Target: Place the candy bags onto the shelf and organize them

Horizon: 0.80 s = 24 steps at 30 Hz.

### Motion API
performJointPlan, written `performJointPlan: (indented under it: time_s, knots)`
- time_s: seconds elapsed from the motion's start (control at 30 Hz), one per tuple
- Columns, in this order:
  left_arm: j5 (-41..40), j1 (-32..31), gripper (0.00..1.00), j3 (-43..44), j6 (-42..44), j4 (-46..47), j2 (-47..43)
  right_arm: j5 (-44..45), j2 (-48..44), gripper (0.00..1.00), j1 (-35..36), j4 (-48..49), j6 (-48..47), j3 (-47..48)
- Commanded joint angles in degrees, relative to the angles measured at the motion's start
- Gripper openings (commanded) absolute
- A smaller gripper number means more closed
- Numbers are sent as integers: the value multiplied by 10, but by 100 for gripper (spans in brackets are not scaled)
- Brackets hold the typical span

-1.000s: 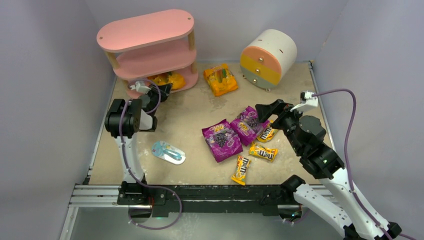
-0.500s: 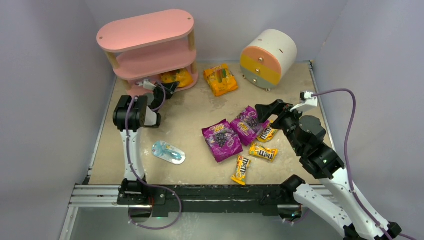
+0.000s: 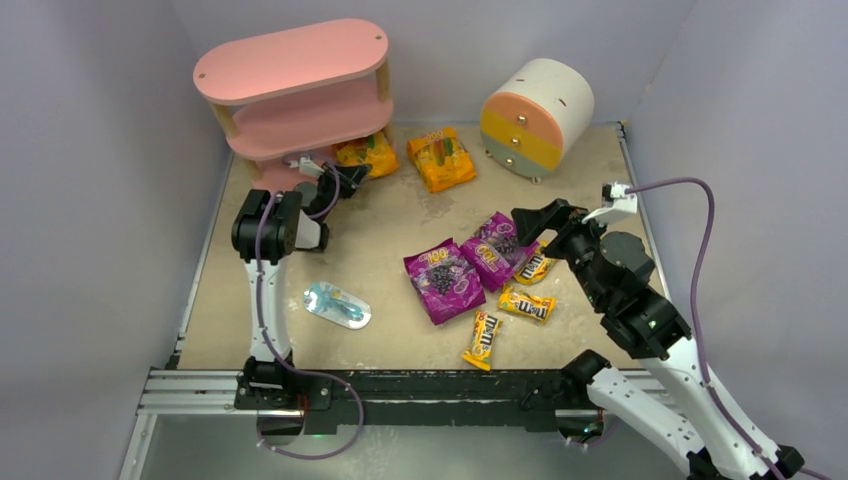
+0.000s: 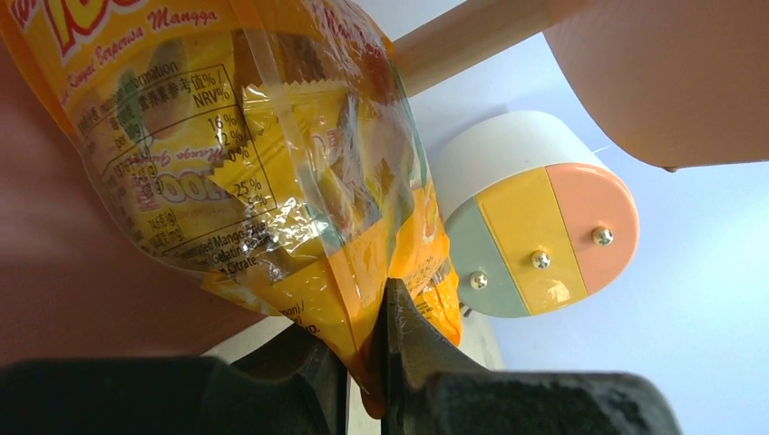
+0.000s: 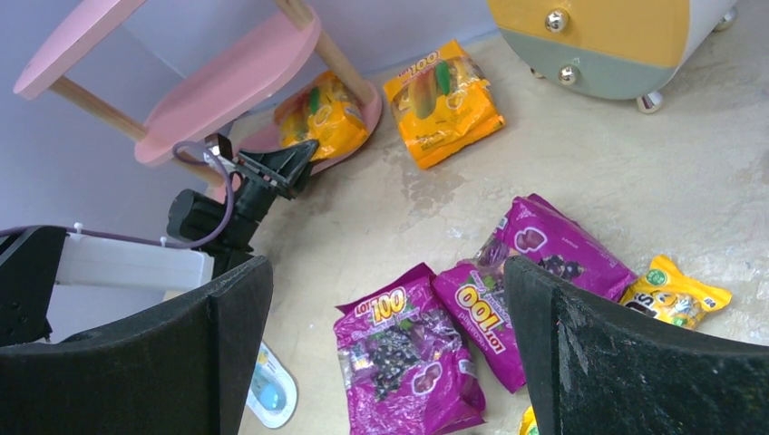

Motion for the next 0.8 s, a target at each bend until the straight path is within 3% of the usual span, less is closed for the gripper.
performJointPlan:
  time_s: [0.0, 0.17, 0.4, 0.5, 0.63, 0.77]
  knots:
    - [-39, 4, 7, 17, 16, -27, -34, 9, -13, 99, -1, -10, 0, 23]
    - [-45, 12, 31, 6, 7, -35, -56, 9, -17, 99, -1, -11, 3, 17]
    - [-45, 20, 45, -45, 4, -8, -86, 1, -18, 99, -1, -10, 6, 15]
    - [-37, 21, 56, -73, 4, 1, -99, -3, -23, 99, -1, -20, 15, 15]
    - [-26, 20, 81, -88, 2, -3, -106, -5, -35, 99, 0, -20, 23, 10]
    - [-23, 20, 87, -120, -8, 17, -119, -4, -43, 99, -1, -20, 27, 8]
